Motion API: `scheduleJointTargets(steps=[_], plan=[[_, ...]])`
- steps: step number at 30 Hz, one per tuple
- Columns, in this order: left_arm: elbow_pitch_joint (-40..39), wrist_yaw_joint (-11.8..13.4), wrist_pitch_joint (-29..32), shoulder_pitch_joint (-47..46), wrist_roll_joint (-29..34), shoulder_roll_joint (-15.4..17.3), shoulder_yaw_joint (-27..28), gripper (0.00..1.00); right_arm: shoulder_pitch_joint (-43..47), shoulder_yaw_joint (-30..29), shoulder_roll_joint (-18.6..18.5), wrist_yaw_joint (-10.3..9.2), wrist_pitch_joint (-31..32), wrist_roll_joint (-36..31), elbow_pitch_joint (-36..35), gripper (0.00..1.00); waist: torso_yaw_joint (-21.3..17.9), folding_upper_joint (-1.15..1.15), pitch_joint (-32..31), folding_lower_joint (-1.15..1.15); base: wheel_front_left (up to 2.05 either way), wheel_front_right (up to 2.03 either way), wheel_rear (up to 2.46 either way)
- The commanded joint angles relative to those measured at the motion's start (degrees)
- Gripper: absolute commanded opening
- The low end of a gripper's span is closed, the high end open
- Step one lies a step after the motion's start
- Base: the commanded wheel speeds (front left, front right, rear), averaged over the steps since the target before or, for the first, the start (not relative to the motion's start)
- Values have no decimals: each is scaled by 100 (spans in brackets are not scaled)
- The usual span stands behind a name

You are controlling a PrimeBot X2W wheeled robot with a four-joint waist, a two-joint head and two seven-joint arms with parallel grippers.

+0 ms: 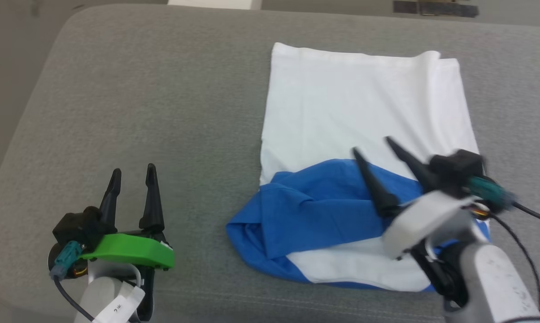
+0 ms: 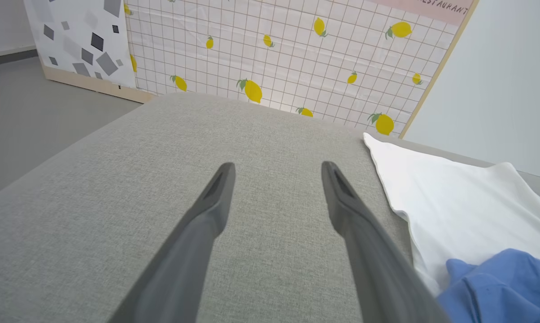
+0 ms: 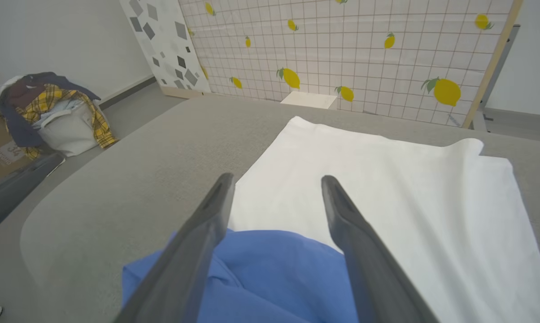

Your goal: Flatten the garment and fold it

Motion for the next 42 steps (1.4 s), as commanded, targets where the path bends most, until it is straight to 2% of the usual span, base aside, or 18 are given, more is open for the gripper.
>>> scheduleJointTargets(steps=[1, 7, 14, 23, 29, 33, 42], plan=[[10, 21, -21, 21, 48, 61, -3, 100, 175, -208, 44, -9, -267, -69, -120, 100, -314, 0, -59, 0, 0, 0, 0], [-62, -35, 297, -453, 61, 326, -227, 100, 554, -994, 131, -9, -1205, -188, -320, 100, -804, 0, 149, 0, 0, 0, 0], [192, -96, 1340, -1865, -181, 942, -647, 100, 613, -1320, 158, -9, -1601, -199, -185, 100, -1249, 0, 699, 0, 0, 0, 0], [897, -106, 3240, -3950, -889, 1792, -1212, 100, 270, -1214, 163, -9, -1932, 112, -106, 100, -1873, 0, 1616, 0, 0, 0, 0], [1250, -107, 4387, -4906, -1013, 2267, -1410, 100, 87, -1032, 163, -9, -2186, 330, -86, 100, -2262, 0, 2148, 0, 0, 0, 0], [1339, -81, 4866, -5343, -962, 2422, -1483, 100, 13, -968, 164, -9, -2341, 433, -83, 100, -2422, 0, 2420, 0, 0, 0, 0], [1421, 224, 5460, -5928, -779, 2581, -1552, 100, -164, -747, 164, -9, -2588, 610, 13, 100, -2630, 0, 2864, 0, 0, 0, 0]])
